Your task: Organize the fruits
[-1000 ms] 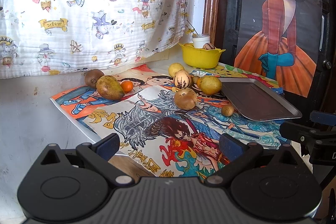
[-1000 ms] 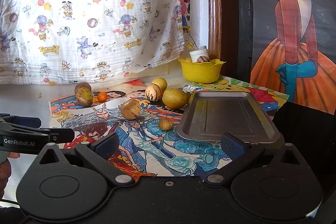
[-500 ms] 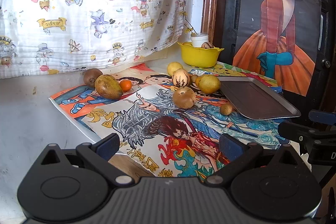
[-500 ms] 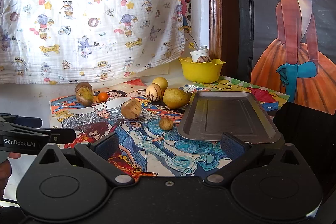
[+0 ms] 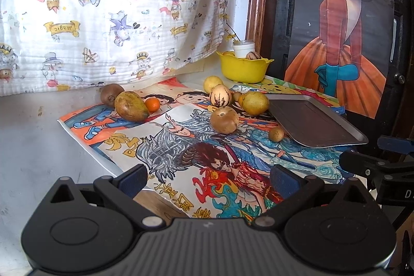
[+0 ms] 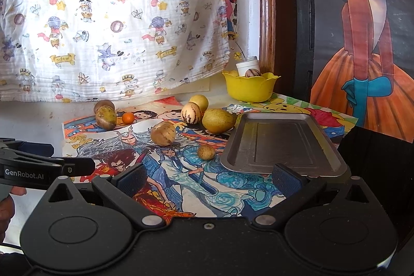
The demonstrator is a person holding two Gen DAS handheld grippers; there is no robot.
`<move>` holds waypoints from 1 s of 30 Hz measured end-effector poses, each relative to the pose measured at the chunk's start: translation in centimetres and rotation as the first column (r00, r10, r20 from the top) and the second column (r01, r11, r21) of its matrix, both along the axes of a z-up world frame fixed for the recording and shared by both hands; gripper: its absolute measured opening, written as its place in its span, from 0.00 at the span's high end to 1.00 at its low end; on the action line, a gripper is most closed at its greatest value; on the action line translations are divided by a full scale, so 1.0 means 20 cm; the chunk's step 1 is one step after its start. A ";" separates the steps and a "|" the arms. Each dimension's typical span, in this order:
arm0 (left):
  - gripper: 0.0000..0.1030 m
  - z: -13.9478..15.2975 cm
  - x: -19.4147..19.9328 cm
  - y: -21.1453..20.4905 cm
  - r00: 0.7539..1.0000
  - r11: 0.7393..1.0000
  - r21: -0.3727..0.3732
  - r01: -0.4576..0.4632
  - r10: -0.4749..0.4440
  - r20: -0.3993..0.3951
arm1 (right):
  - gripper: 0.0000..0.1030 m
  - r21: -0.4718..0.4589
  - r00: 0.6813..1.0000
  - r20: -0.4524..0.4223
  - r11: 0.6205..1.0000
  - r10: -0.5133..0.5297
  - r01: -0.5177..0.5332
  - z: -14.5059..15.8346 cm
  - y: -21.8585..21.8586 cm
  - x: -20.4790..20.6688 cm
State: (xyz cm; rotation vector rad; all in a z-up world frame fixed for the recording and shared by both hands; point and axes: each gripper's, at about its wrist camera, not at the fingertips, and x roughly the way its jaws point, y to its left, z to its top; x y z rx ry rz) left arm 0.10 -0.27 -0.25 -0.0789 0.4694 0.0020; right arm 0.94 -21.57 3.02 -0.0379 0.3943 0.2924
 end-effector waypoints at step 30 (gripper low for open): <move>0.00 0.10 0.25 0.06 0.994 0.996 -0.026 0.089 -0.091 -0.065 | 0.00 -0.067 0.992 0.031 0.990 0.122 -0.120 0.02 -0.06 0.15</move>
